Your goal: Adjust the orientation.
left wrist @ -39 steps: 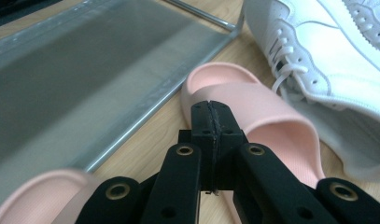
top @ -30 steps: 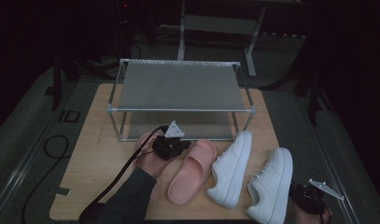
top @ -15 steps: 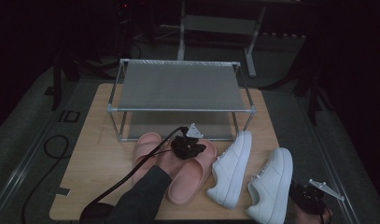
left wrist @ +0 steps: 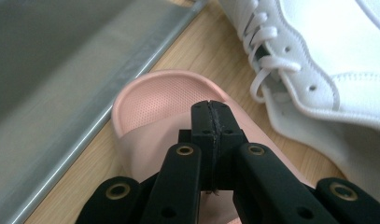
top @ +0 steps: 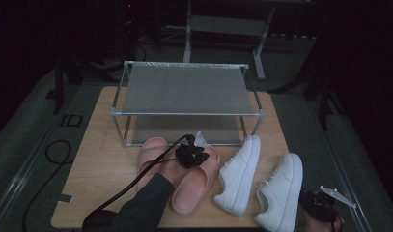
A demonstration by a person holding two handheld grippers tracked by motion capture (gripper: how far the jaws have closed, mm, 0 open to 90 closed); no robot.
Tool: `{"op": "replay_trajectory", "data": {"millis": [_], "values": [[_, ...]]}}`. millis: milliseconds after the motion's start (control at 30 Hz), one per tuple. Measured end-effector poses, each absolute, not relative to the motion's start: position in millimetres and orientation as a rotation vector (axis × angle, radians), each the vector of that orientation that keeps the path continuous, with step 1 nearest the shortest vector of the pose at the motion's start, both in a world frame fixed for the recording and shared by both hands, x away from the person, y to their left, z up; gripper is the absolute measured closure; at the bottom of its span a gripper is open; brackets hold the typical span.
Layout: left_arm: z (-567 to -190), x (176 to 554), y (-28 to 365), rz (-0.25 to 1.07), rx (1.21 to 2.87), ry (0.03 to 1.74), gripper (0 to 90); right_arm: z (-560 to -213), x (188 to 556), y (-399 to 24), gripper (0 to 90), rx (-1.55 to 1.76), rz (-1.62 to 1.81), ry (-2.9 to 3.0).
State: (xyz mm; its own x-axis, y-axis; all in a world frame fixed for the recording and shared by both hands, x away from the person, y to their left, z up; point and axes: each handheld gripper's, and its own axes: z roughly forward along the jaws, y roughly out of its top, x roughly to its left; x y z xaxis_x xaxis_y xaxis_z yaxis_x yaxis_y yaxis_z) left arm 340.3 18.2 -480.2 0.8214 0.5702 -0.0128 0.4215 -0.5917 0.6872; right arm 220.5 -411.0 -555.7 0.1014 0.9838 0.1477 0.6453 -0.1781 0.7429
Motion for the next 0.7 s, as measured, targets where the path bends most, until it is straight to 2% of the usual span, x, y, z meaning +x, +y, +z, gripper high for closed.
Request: {"op": "replay_trajectory", "data": {"millis": [700], "values": [[-481,334,76,0.348,2.25,0.854,89.6,-556,220,-411,53.5,1.882,0.882,1.586]]}}
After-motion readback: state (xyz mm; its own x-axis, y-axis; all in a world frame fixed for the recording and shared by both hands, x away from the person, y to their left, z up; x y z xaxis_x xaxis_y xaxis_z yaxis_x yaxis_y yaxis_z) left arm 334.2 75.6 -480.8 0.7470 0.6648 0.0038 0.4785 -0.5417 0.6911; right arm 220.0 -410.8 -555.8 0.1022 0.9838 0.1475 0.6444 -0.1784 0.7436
